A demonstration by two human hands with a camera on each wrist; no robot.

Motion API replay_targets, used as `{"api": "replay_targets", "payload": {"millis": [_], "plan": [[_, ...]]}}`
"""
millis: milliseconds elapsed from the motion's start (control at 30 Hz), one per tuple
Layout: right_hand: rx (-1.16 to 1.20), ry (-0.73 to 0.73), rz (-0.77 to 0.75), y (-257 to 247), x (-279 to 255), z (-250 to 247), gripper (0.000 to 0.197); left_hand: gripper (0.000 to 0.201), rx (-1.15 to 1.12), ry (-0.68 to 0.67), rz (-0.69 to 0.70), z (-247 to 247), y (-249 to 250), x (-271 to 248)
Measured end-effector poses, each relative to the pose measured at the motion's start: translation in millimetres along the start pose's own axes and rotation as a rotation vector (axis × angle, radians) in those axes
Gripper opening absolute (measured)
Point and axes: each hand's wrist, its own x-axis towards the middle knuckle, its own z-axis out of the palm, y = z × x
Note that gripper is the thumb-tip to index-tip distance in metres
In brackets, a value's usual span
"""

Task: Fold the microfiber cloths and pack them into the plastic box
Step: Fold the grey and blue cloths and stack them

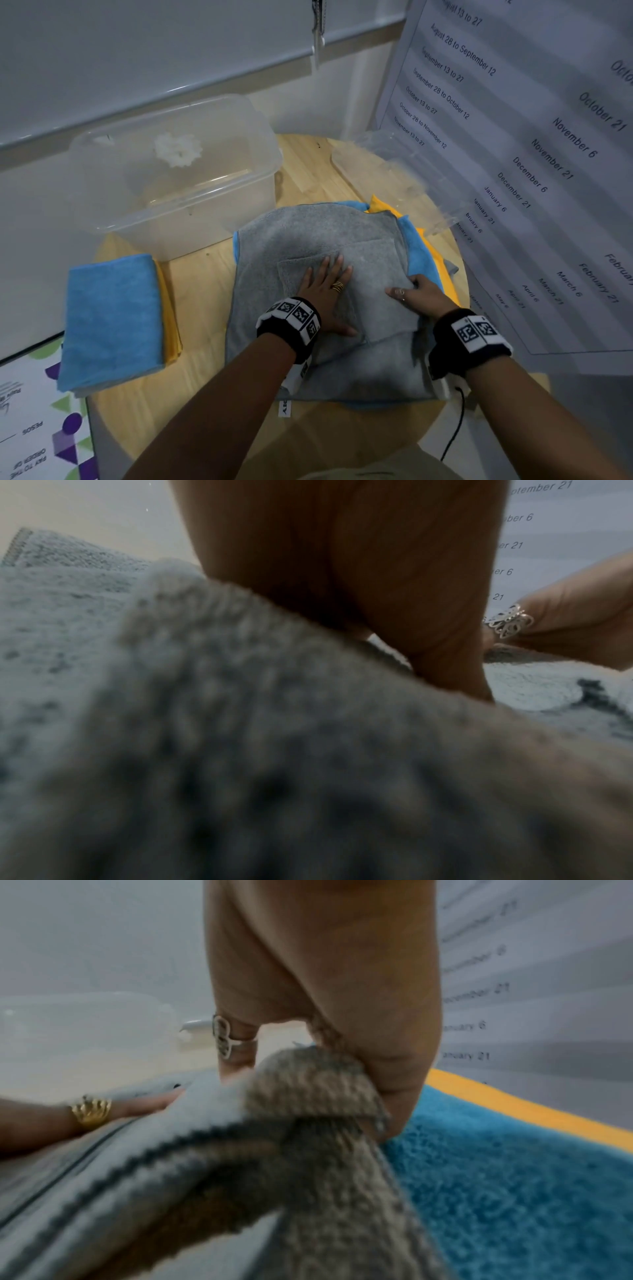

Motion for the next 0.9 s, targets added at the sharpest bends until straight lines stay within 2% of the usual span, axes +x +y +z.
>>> {"api": "replay_targets", "payload": {"millis": [67,133,267,333,400,467,533,600,667,700,733,767,800,867,900], "plan": [[0.056,0.014,-0.029,1,8,-1,0.040,0.122,0.003,-0.002,-0.003,0,-1,1],[0.080,0.068,-0.110,2,9,0,0.035,0.122,0.008,0.003,-0.006,1,-2,2],[-0.340,0.316,-0.383,5,0,1,0.067,0.123,-0.007,0.004,-0.010,3,-1,3],[-0.466,0.349,-0.487,5,-10,5,0.072,0.122,-0.015,0.016,-0.008,3,-1,4],[-0.451,0.279,-0.513,5,-18,11,0.058,0.122,-0.022,0.034,-0.009,6,-3,6],[-0.281,0.117,-0.425,2,-24,16,0.043,0.122,-0.036,0.026,-0.002,6,-4,6],[-0.195,0.016,-0.325,3,-30,21,0.057,0.121,-0.093,0.018,0.017,4,-6,6],[-0.210,0.043,-0.371,3,-39,28,0.061,0.105,-0.280,0.022,0.013,-8,-5,0],[-0.250,0.063,-0.497,0,-52,37,0.053,0.071,-0.778,0.055,0.002,-26,-5,-7],[-0.273,0.049,-0.562,-3,-56,43,0.050,0.061,-1.090,0.059,0.032,-35,-8,-9],[-0.296,0.019,-0.619,-4,-60,51,0.052,0.058,-1.256,0.076,0.083,-42,-11,-12],[-0.316,-0.019,-0.669,-7,-63,58,0.056,0.061,-1.283,0.070,0.096,-46,-14,-15],[-0.333,-0.056,-0.701,-10,-66,66,0.061,0.074,-1.233,0.057,0.076,-50,-16,-18],[-0.362,-0.132,-0.716,-17,-71,79,0.067,0.115,-1.082,0.031,0.023,-50,-24,-21],[-0.339,-0.160,-0.734,-20,-74,85,0.066,0.126,-1.011,0.037,0.016,-49,-27,-23]]}}
